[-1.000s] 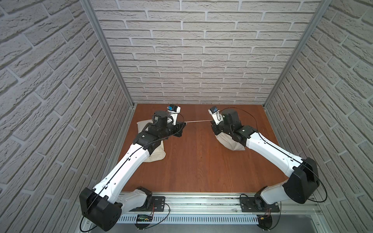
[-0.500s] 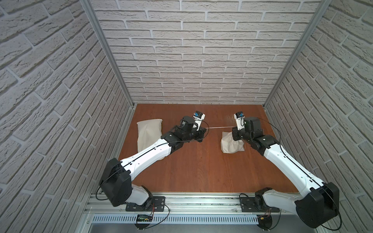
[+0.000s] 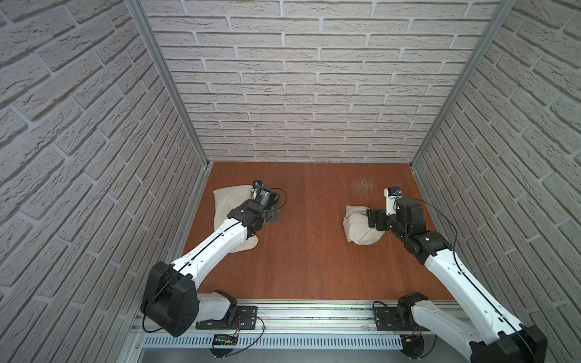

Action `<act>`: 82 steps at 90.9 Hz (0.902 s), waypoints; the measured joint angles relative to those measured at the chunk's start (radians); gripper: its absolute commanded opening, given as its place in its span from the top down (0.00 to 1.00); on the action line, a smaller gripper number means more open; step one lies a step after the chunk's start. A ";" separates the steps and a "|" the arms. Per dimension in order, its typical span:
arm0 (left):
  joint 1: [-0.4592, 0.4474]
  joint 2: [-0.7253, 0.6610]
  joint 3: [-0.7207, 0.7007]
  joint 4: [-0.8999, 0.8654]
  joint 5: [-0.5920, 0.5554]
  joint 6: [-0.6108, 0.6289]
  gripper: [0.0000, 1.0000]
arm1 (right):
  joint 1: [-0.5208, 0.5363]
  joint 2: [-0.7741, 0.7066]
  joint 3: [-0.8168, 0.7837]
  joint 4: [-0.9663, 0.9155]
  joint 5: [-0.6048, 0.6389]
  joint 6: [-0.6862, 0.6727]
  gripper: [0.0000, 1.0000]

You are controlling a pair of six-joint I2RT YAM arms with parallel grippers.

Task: Close the soil bag
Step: Place the soil bag at the center of the board, then move the soil bag to the center of the board.

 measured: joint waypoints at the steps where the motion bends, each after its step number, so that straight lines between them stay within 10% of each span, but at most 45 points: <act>1: 0.008 -0.005 -0.011 -0.009 -0.007 -0.008 0.02 | 0.000 -0.003 -0.001 0.001 0.000 0.000 0.01; 30: 0.317 -0.227 -0.288 -0.101 -0.076 -0.202 0.02 | 0.007 -0.009 -0.020 0.028 -0.022 0.002 0.00; 56: 0.570 -0.154 -0.399 0.110 0.147 -0.252 0.10 | 0.013 0.005 -0.024 0.039 -0.026 0.002 0.00; 82: 0.575 0.019 -0.399 0.277 0.317 -0.237 0.67 | 0.019 0.004 -0.025 0.042 -0.021 0.002 0.00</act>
